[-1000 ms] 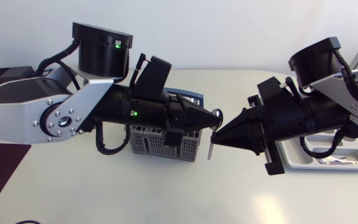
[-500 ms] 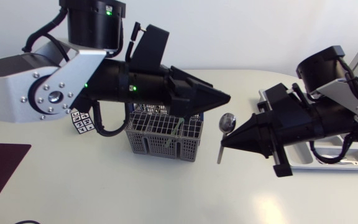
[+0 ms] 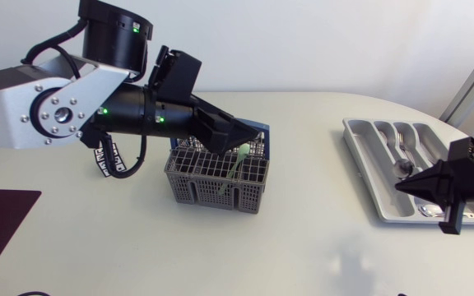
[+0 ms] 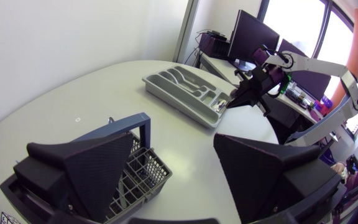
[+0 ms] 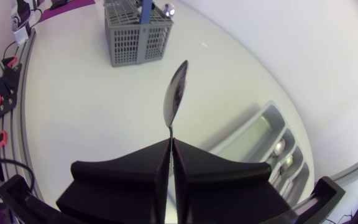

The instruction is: Transfer all utensils from the basket to the drawer tray.

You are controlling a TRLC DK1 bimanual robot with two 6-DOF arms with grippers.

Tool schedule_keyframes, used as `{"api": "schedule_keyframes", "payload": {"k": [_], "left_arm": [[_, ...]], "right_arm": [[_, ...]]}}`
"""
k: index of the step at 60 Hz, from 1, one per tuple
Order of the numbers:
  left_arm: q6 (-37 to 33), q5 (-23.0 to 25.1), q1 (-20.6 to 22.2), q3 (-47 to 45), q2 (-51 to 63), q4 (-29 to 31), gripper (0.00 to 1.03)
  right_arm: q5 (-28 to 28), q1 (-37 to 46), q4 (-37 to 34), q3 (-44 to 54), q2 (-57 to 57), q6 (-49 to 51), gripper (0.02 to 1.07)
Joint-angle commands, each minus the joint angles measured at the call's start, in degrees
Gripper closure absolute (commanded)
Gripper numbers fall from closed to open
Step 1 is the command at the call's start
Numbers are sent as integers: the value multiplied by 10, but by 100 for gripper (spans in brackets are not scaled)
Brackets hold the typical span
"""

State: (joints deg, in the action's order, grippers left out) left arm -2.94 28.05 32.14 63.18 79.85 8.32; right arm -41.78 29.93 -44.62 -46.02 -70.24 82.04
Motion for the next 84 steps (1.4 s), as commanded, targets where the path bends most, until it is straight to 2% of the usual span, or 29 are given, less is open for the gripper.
{"api": "schedule_keyframes", "payload": {"k": [1, 10, 17, 22, 31, 39, 50, 54, 68, 77, 84], "left_arm": [[-26, -11, 0, -16, -13, 13, 12], [-37, -33, 6, -27, -12, 16, 13], [-44, -48, 13, -30, -12, 24, 12], [-49, -66, 22, -31, -12, 29, 12], [-56, -82, 28, -31, -8, 37, 12], [-57, -92, 30, -33, -8, 40, 12], [-60, -96, 27, -37, -13, 52, 12], [-60, -96, 26, -38, -14, 53, 12], [-64, -110, 29, -42, -14, 53, 12], [-64, -121, 29, -45, -15, 52, 13], [-63, -126, 28, -47, -16, 51, 13]], "right_arm": [[9, 60, 0, -2, -35, 93, 101], [32, 149, 57, -14, -88, 164, 101], [54, 188, 137, -13, -127, 190, 101], [61, 208, 159, -25, -155, 205, 101], [67, 225, 211, -34, -192, 218, 101], [86, 225, 292, -7, -206, 224, 101], [118, 226, 347, 25, -223, 254, 101], [130, 225, 373, 44, -228, 266, 93], [139, 227, 396, 73, -222, 271, 56], [136, 227, 369, 69, -182, 263, 54], [108, 226, 290, 49, -125, 225, 54]]}}
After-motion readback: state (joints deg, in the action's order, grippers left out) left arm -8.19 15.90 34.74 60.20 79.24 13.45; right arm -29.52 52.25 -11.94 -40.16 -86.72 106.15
